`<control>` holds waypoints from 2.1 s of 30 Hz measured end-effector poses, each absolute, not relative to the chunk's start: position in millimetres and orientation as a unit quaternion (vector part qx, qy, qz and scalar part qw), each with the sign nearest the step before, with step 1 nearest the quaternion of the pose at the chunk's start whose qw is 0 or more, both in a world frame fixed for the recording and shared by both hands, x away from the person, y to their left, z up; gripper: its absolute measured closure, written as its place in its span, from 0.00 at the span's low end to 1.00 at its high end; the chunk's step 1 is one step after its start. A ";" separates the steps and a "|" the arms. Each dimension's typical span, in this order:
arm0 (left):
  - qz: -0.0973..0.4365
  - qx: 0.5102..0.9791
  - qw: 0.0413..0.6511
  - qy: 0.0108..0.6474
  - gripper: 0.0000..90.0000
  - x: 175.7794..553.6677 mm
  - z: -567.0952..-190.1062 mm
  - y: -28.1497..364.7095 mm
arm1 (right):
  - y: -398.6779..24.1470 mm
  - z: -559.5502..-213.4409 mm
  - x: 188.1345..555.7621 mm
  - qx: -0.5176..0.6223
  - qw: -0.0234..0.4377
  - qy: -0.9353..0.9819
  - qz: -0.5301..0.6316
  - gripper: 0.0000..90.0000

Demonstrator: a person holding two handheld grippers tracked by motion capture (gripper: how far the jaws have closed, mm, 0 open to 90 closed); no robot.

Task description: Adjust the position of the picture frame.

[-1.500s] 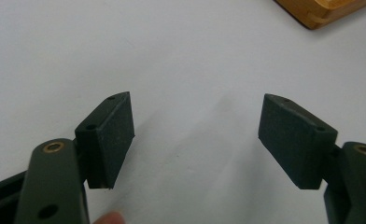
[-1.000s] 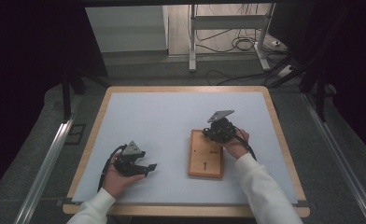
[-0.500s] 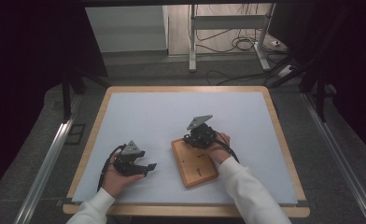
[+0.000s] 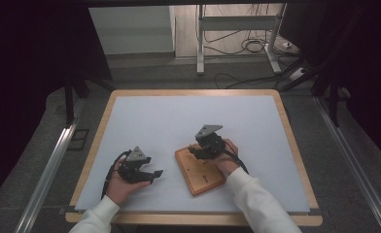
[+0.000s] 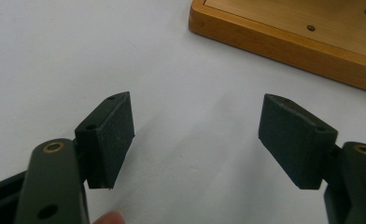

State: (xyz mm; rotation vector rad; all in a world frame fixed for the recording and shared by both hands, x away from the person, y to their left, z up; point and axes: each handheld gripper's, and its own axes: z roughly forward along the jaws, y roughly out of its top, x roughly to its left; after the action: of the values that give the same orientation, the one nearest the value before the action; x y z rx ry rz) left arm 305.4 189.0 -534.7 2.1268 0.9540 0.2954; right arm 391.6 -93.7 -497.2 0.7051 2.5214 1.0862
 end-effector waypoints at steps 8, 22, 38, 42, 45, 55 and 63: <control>0.117 0.837 0.382 0.375 0.29 305.6 -535.4 187.4 | -153.3 -486.6 362.0 0.287 0.155 0.860 0.391 0.41; 0.118 0.838 0.382 0.373 0.29 304.9 -535.8 185.6 | -229.4 -504.2 321.1 0.331 0.120 0.860 0.370 0.69; 0.118 0.839 0.381 0.371 0.29 305.2 -536.3 185.8 | -217.7 -513.5 309.8 0.290 0.089 0.891 0.339 1.00; 0.118 0.840 0.379 0.370 0.29 305.3 -536.4 185.6 | -215.2 -515.5 309.2 0.287 0.090 0.891 0.339 1.00; 0.117 0.841 0.379 0.368 0.29 305.0 -536.3 185.1 | -212.1 -516.3 309.2 0.289 0.091 0.891 0.338 1.00; 0.118 0.839 0.381 0.369 0.29 304.7 -535.9 184.8 | -206.6 -516.7 306.1 0.288 0.093 0.891 0.337 1.00; 0.117 0.841 0.379 0.368 0.29 304.5 -536.2 183.9 | -205.5 -517.7 304.4 0.297 0.095 0.891 0.330 1.00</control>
State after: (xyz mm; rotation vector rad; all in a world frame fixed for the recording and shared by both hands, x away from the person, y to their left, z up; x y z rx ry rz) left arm 304.5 183.9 -536.2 2.1473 0.9406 0.2992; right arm 304.4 -205.5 -517.7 0.8812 2.6411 0.9798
